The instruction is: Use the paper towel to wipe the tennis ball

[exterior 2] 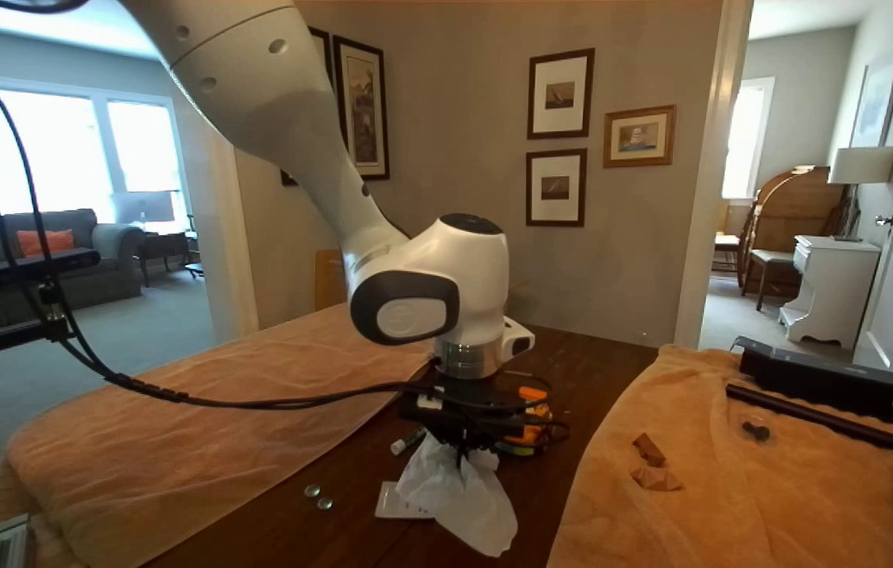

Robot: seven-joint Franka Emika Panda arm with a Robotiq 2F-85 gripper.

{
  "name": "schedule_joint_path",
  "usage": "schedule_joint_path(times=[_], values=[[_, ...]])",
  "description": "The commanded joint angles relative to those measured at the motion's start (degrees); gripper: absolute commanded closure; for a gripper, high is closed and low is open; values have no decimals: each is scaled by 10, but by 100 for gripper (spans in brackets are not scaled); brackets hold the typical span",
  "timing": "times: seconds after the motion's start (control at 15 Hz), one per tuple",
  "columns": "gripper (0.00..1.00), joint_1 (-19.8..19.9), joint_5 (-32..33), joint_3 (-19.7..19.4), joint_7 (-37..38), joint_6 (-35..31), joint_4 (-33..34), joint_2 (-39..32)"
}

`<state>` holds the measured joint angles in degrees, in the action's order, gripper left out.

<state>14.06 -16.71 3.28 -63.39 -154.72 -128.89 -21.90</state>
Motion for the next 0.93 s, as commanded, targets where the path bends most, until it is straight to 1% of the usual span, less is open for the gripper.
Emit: schedule_joint_path(times=[0.0, 0.47, 0.87], values=[[100, 14, 4, 22, -19, -5, -32, 25], [100, 23, -20, 50, -67, 1, -79, 67], [100, 28, -80, 64, -141, 23, -109, 117]])
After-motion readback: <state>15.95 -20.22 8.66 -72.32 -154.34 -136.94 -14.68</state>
